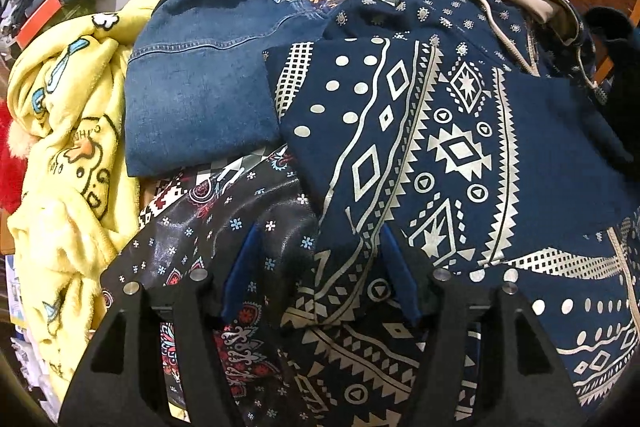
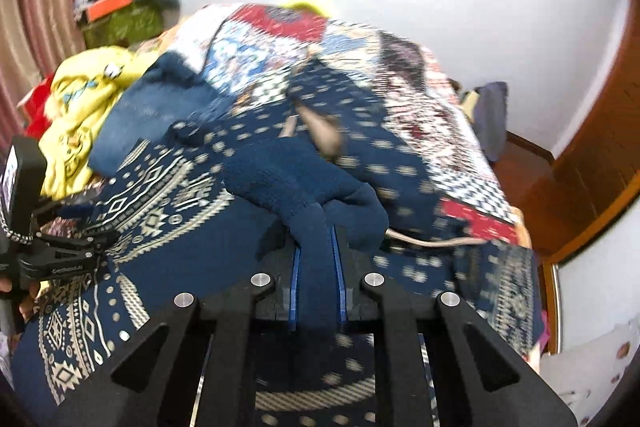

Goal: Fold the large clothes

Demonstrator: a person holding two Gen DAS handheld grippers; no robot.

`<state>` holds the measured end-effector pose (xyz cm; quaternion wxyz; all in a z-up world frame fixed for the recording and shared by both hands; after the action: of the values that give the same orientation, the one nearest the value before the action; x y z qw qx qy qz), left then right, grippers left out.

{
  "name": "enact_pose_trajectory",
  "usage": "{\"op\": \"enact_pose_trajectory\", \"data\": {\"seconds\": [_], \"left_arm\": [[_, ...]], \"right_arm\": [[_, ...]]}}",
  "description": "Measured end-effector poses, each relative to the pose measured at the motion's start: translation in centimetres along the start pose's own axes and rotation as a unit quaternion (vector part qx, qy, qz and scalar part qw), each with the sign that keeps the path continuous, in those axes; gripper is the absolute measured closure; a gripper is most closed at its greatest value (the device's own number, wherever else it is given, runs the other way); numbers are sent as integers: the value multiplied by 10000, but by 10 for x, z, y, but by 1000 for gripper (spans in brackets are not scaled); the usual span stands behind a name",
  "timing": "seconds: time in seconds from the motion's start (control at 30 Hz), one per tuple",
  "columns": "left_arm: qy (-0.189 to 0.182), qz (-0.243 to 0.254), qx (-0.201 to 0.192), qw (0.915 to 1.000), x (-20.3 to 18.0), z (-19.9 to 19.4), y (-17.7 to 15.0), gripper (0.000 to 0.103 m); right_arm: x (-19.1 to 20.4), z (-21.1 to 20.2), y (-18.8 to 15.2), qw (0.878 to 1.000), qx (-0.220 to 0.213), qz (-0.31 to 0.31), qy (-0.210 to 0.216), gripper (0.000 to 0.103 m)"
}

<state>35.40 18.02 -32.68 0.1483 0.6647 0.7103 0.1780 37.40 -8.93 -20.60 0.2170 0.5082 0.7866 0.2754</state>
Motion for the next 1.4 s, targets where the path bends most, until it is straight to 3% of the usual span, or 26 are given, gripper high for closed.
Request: {"op": "enact_pose_trajectory", "data": {"seconds": [0.3, 0.53, 0.63, 0.7, 0.9, 0.93, 1.07, 1.13, 1.4], "left_arm": [[150, 60, 55, 9999, -4, 2, 1, 41], [181, 22, 78, 9998, -4, 3, 0, 39], [180, 13, 86, 9998, -2, 3, 0, 37], [175, 8, 93, 9998, -1, 3, 0, 37], [183, 78, 128, 9997, 0, -2, 7, 37], [208, 101, 113, 9997, 0, -5, 9, 37], [276, 197, -184, 9993, -3, -27, 30, 37], [281, 271, -398, 9984, -8, -42, 43, 37], [96, 515, -949, 9941, -39, -76, 84, 37]], "right_arm": [[-78, 16, -39, 9915, 564, 1170, 93, 91], [-107, 27, -70, 9802, 926, 1722, 315, 90], [-119, 24, -76, 9779, 941, 1853, 216, 81], [-130, 22, -79, 9762, 1015, 1918, -19, 81], [-161, 7, -81, 9677, 1074, 2273, 174, 76], [-168, 2, -80, 9671, 1029, 2323, 160, 71], [-200, -20, -76, 9603, 724, 2693, 108, 47], [-217, -28, -78, 9546, 614, 2913, 88, 42], [-274, -3, -110, 9296, 850, 3586, -67, 40]]}}
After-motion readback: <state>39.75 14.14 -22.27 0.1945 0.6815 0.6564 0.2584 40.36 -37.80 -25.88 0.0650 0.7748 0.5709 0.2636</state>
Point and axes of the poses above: each gripper's, at about its wrist camera, not at the fingertips, and z roughly the way its jaws point, x to its left, y to its top, the point moved 6 cm from there along z, roughly the way its jaws point, and after that the axes turned 3 degrees about z, right-handed, at the moved point
